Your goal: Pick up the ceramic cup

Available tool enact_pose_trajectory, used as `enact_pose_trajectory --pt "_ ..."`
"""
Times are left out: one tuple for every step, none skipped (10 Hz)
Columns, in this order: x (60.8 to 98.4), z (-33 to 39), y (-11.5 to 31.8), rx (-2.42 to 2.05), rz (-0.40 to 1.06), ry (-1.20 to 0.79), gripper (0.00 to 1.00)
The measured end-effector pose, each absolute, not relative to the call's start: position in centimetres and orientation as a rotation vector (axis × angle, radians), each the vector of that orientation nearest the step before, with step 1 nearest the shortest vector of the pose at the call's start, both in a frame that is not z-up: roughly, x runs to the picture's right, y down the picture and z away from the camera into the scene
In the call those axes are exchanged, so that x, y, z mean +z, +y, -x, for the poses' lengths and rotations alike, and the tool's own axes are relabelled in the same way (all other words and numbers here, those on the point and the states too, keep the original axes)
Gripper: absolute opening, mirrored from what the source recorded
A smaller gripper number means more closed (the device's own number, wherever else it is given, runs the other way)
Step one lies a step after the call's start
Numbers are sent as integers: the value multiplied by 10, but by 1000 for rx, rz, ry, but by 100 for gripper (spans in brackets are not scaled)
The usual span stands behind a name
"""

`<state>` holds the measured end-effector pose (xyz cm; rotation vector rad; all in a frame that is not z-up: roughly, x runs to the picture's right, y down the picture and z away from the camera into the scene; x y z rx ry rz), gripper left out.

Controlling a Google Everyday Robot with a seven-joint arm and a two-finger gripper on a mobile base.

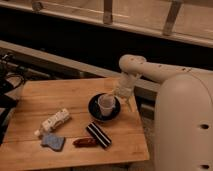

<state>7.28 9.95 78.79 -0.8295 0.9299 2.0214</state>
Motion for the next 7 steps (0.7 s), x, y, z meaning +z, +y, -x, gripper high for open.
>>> enact_pose_trajectory --pt "787 -71 99 2016 826 930 100" --pt "787 -70 99 2012 823 932 100" --pt "787 -72 102 1999 795 935 100" --pt "790 -70 111 1958 733 961 100" --pt "793 -65 122 1927 698 983 100" --pt "796 -69 131 1928 675 987 100" --pt "797 -72 137 1933 667 986 100"
